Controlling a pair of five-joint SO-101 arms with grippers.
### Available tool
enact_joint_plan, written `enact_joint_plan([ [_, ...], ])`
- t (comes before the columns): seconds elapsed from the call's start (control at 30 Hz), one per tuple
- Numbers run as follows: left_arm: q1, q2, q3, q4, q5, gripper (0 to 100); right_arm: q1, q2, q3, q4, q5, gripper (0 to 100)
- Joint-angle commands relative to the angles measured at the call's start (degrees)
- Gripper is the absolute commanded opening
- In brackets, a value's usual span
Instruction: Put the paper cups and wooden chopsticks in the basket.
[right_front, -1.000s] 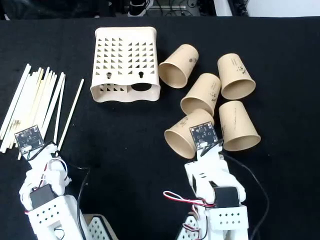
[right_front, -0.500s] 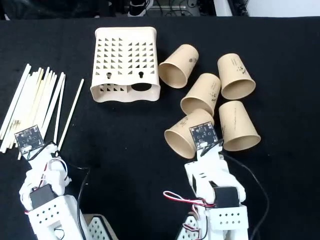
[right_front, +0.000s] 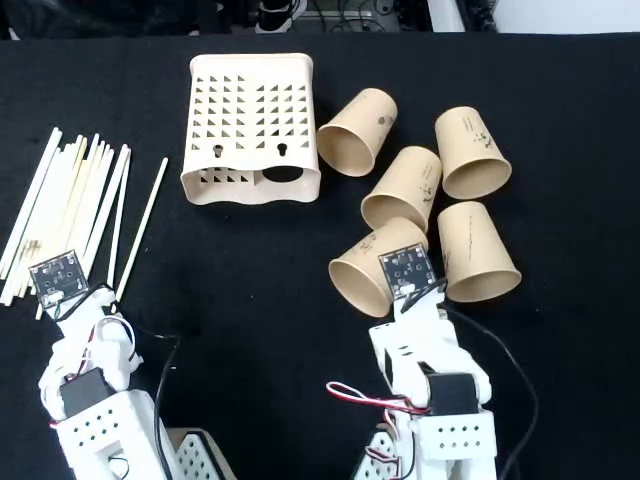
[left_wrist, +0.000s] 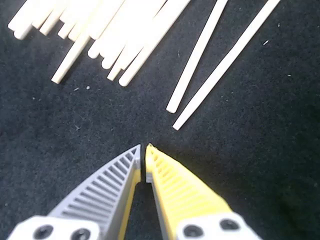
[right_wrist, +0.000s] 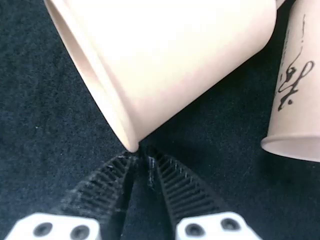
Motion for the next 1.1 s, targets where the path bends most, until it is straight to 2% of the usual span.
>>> enact_joint_plan([
  [0.0, -0.40, -0.44, 0.84, -0.35, -0.26, 3, 0.62, -0.57, -0.13, 0.09, 0.35, 2.5],
  [0.3, 0.84, -0.44, 0.31, -0.88, -0.35, 4, 0.53, -0.57, -0.13, 0.09, 0.00, 2.5],
  [0.37, 4.70, -0.70, -1.36, -5.27, -0.88, 4, 0.53, -0.57, -0.13, 0.09, 0.00, 2.5],
  [0.43, 8.75, -1.49, -2.51, -9.32, -4.48, 6, 0.44, -0.57, -0.13, 0.09, 0.00, 2.5],
  [0.53, 17.01, -3.78, -2.86, -15.82, -9.41, 18, 0.53, -0.57, -0.22, 0.09, 0.09, 2.5],
  [0.6, 21.93, -4.48, -2.95, -20.66, -5.01, 25, 0.53, -0.57, -0.22, 0.09, 0.09, 2.5],
  [0.67, 25.63, -4.22, -4.00, -22.33, 0.88, 27, 0.44, -0.22, -0.22, 0.09, 0.00, 2.5],
  [0.73, 26.86, -2.64, -8.31, -22.15, 0.79, 27, 0.44, -0.22, -0.22, 0.09, 0.00, 2.5],
  [0.87, 28.09, 9.41, -17.19, -22.86, 0.88, 27, 0.44, -0.22, -0.22, 0.09, 0.00, 2.5],
  [1.07, 29.41, 44.13, -32.84, -31.47, -0.26, 27, 0.62, -0.13, -0.22, 0.09, 0.00, 2.5],
])
